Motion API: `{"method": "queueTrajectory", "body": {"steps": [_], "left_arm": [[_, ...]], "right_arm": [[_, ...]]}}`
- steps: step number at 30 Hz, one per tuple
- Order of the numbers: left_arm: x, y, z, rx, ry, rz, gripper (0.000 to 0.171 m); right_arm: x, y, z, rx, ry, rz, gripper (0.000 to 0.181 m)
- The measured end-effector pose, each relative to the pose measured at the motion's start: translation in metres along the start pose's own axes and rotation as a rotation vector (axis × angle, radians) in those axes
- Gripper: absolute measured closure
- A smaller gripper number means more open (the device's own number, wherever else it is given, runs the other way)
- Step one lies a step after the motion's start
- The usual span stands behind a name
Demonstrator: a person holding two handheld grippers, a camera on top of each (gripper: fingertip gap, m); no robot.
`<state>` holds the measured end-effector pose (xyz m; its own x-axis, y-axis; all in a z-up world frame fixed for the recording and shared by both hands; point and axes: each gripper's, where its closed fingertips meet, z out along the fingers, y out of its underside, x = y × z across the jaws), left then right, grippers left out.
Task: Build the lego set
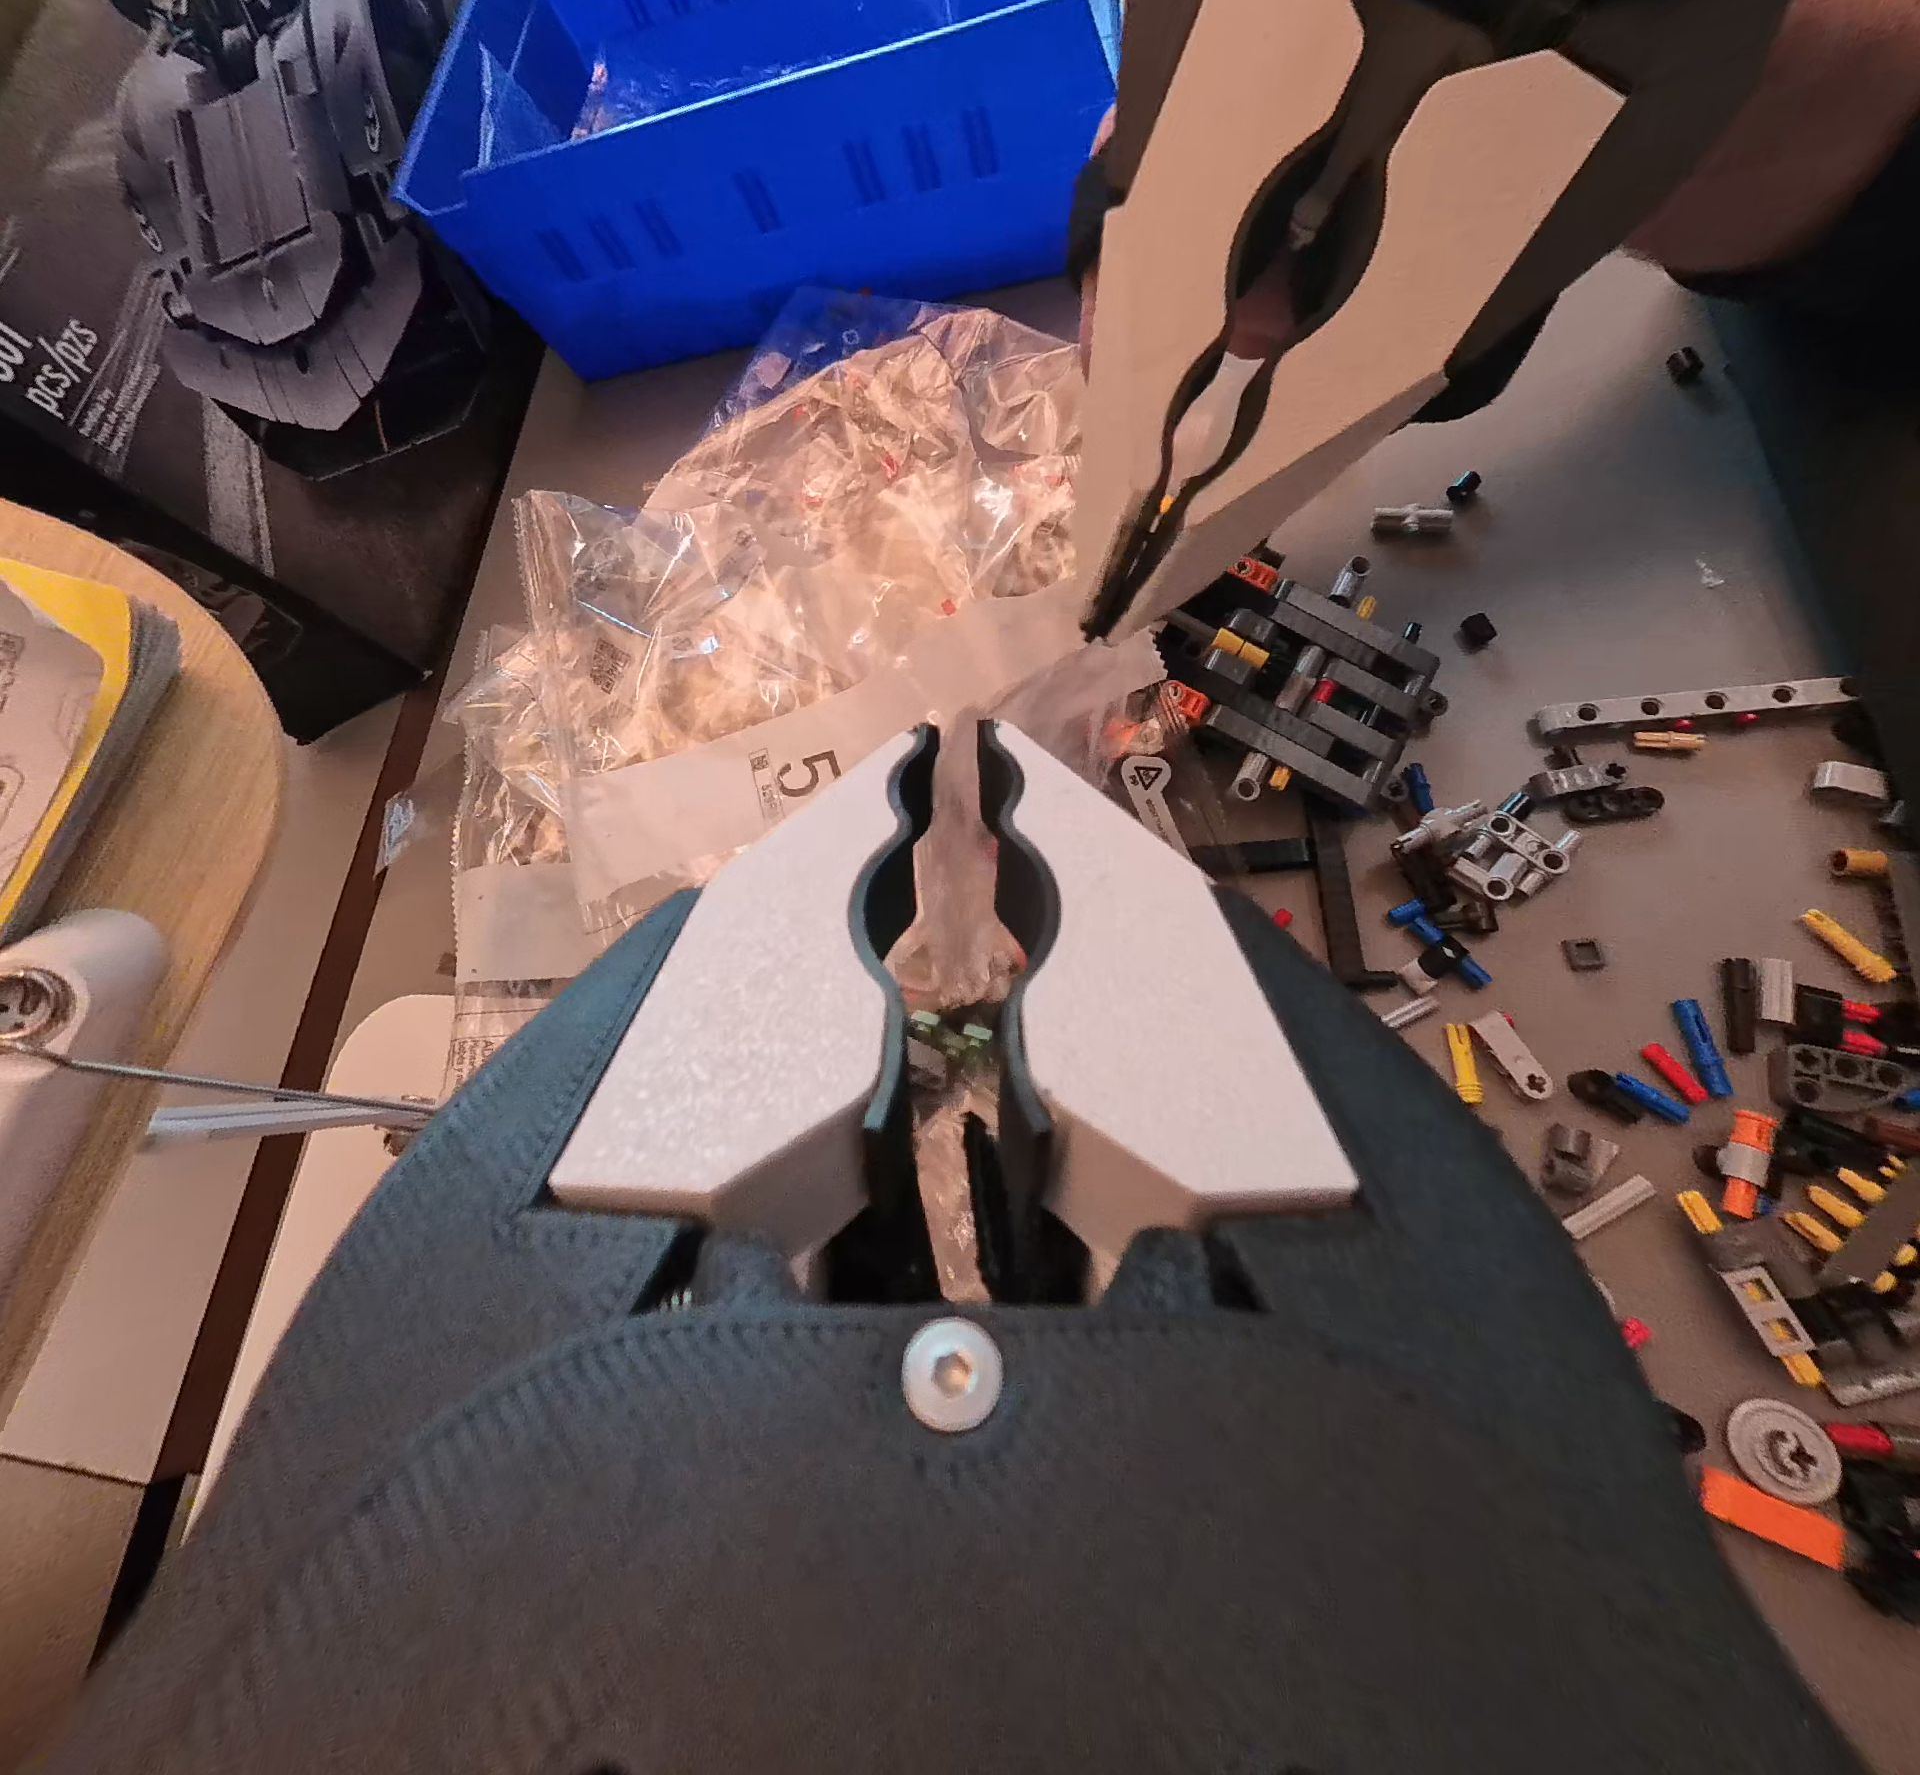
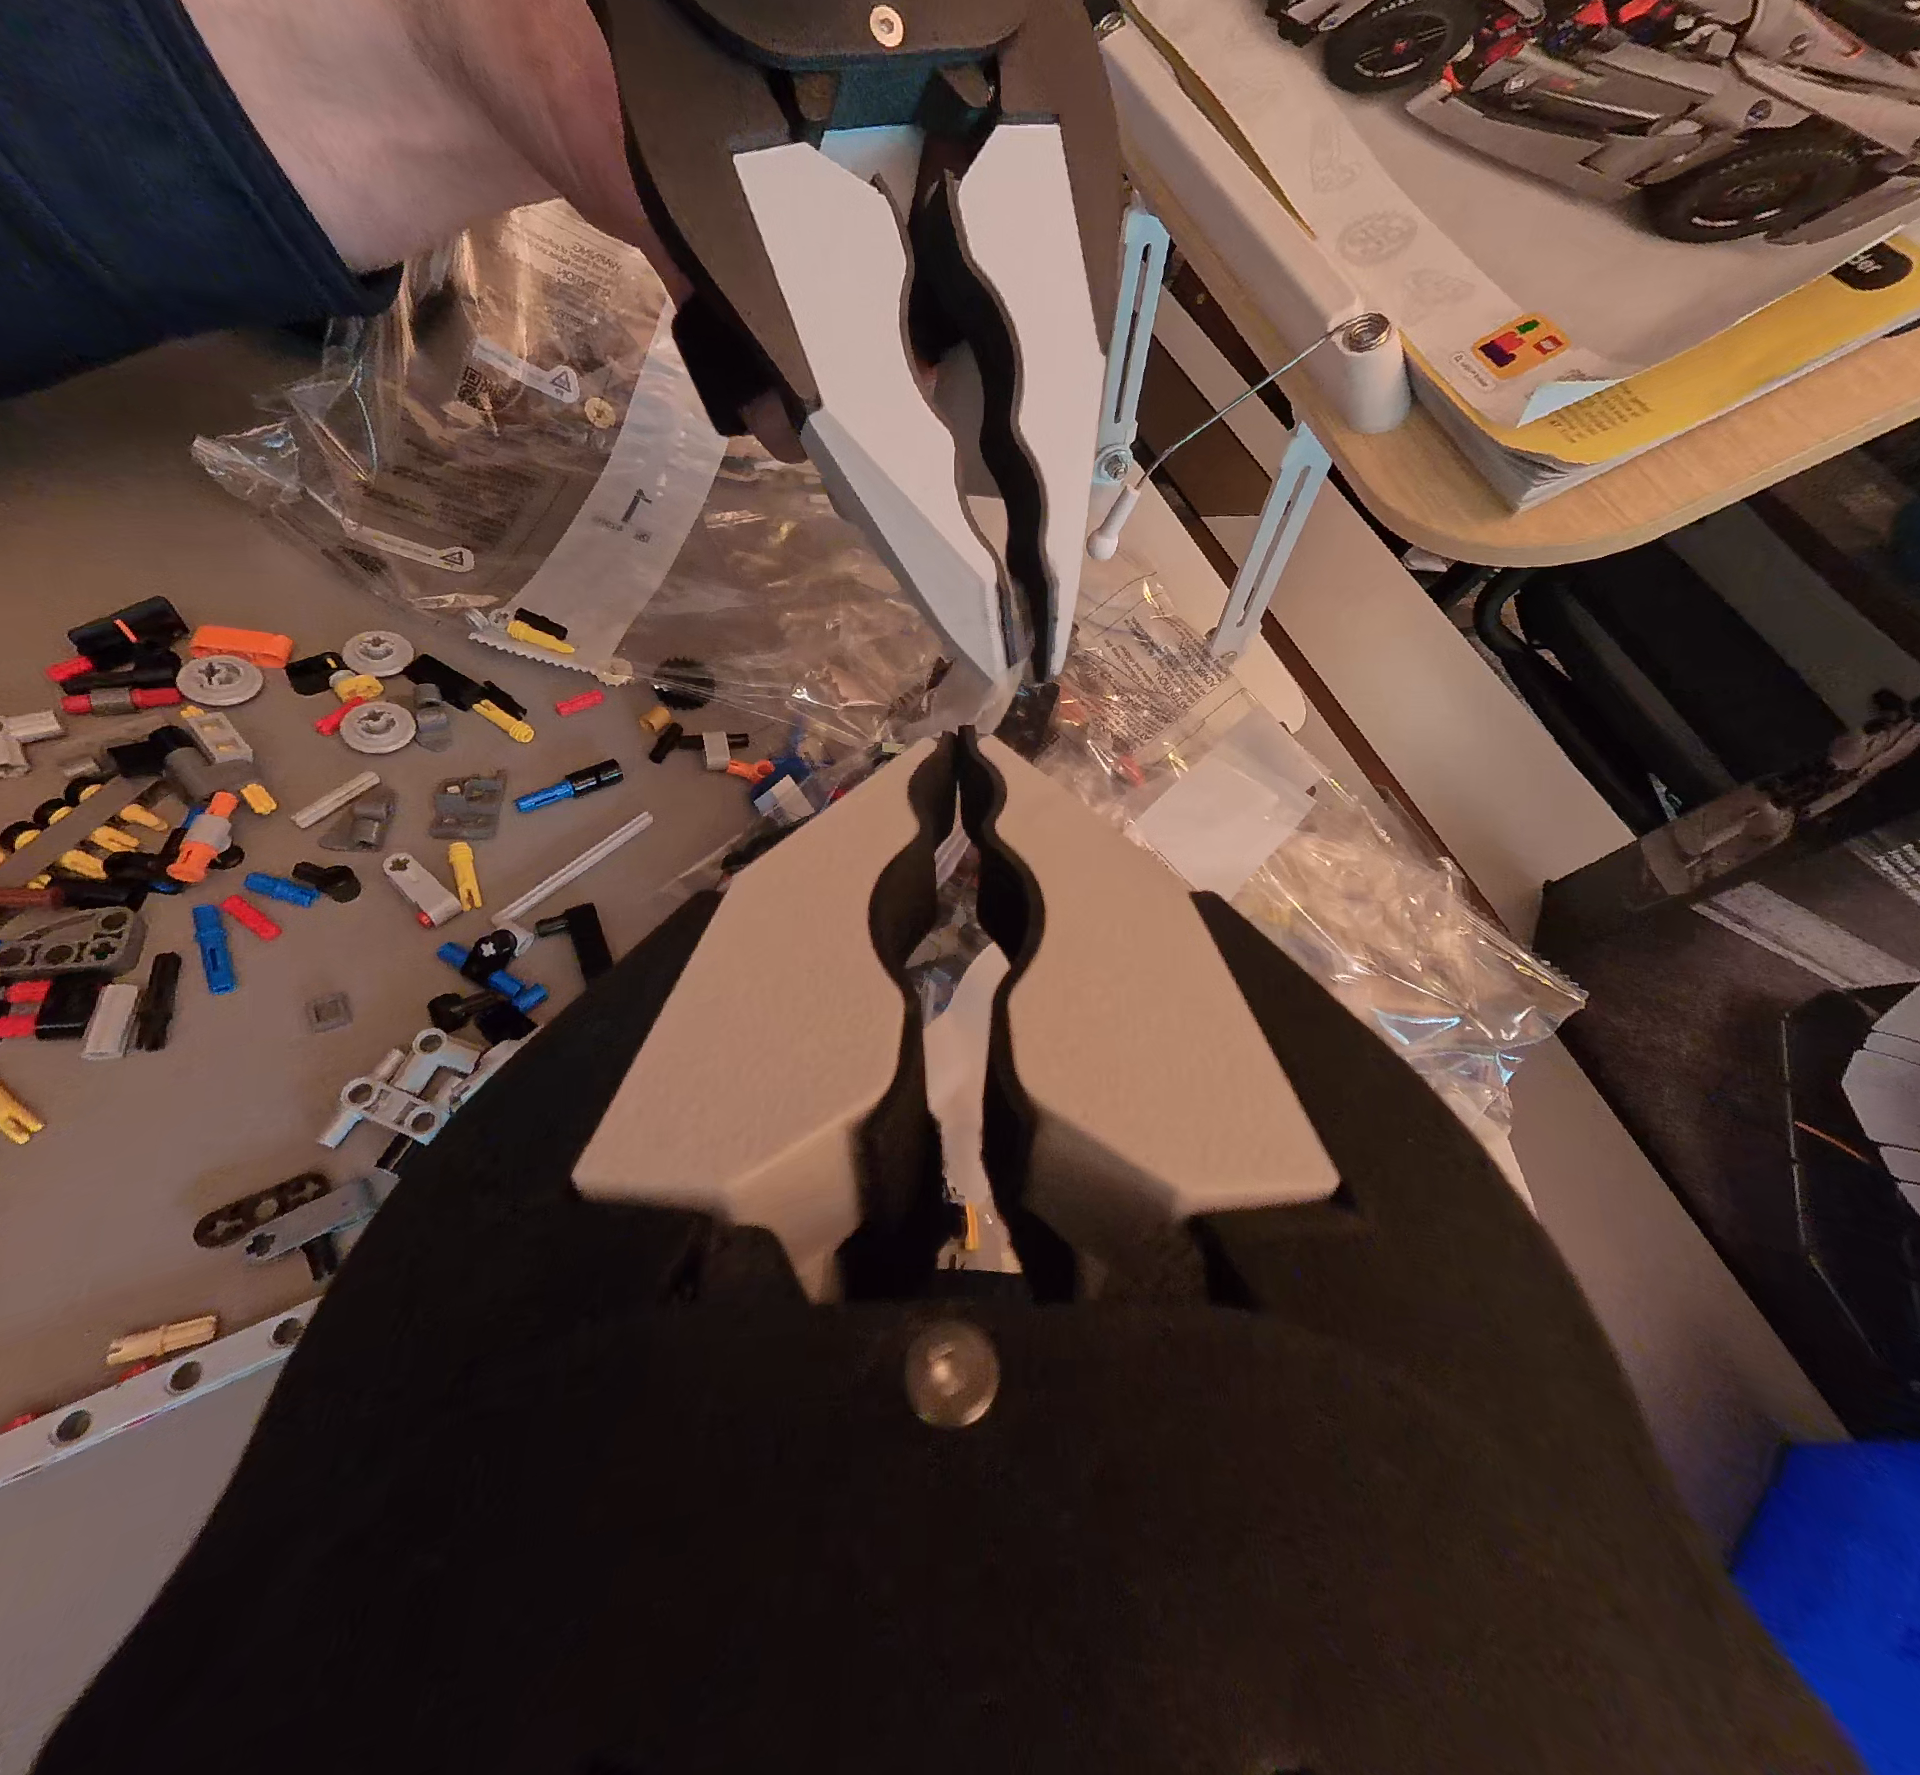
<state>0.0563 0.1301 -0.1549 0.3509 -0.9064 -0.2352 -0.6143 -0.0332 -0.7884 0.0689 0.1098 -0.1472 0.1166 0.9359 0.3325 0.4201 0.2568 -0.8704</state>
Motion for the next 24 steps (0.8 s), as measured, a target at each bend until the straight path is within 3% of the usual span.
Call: {"method": "queueTrajectory", "body": {"steps": [9, 24], "left_arm": [[-0.001, -0.005, 0.002, 0.029, 0.005, -0.029, 0.166], [-0.001, 0.012, 0.012, -0.079, -0.012, 0.002, 0.166]], "right_arm": [[-0.003, 0.001, 0.001, -0.007, -0.012, -0.012, 0.181], [-0.001, -0.004, -0.002, 0.017, 0.004, -0.019, 0.181]]}}
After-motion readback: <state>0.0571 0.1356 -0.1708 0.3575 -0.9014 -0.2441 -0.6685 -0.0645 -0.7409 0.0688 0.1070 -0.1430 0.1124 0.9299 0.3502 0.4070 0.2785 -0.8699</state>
